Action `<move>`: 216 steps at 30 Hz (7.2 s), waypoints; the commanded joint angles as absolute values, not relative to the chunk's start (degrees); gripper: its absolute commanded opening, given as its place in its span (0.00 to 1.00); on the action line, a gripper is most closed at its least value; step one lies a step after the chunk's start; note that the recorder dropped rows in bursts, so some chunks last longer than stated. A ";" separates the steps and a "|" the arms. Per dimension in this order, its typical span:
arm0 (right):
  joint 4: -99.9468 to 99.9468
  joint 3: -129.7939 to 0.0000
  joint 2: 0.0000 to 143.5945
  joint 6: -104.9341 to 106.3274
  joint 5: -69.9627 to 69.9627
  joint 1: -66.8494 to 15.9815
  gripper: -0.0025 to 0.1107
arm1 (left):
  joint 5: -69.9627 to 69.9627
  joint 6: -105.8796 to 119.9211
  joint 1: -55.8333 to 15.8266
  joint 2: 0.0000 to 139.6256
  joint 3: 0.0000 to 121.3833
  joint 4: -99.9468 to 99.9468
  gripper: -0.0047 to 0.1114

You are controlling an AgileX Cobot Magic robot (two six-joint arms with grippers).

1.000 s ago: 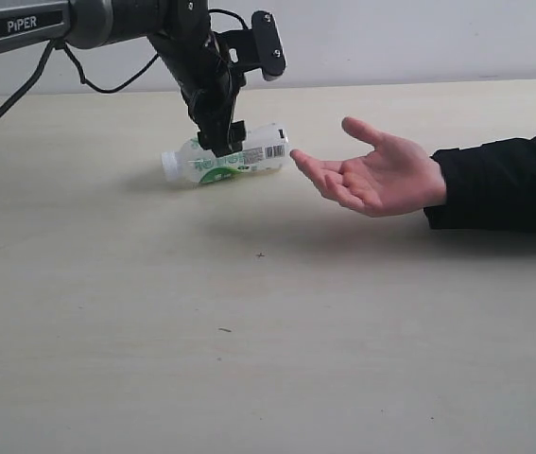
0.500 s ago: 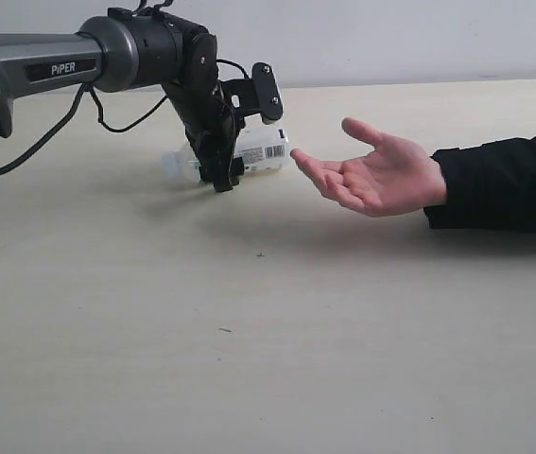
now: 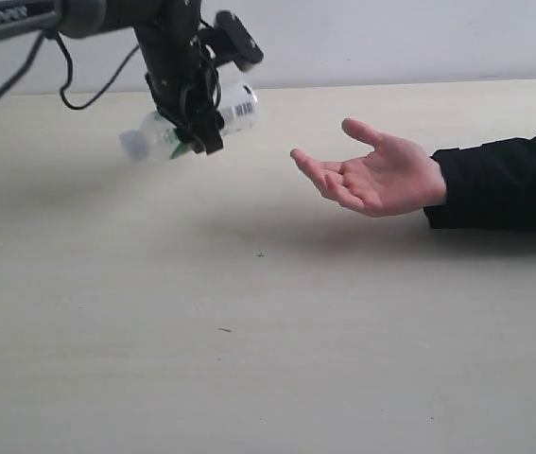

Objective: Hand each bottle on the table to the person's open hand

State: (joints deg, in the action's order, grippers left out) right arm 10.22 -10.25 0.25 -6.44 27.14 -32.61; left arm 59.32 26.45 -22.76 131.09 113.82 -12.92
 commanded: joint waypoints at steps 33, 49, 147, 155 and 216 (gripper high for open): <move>10.42 -10.00 0.00 -6.14 26.50 -32.68 0.03 | 56.96 -48.15 -49.02 109.54 102.64 -8.76 0.04; 10.42 -10.00 0.00 -6.14 26.50 -32.68 0.03 | 46.21 -80.85 -54.71 120.85 102.64 -30.37 0.04; 10.42 -10.00 0.00 -6.14 26.50 -32.68 0.03 | 25.57 -39.36 -65.45 51.25 43.36 -21.91 0.04; 10.42 -10.00 0.00 -6.14 26.50 -32.68 0.03 | 40.60 -46.75 -63.70 46.99 41.61 -16.32 0.04; 10.42 -10.00 0.00 -6.14 26.50 -32.68 0.03 | 5.93 -10.44 -10.58 0.00 0.00 -1.91 0.04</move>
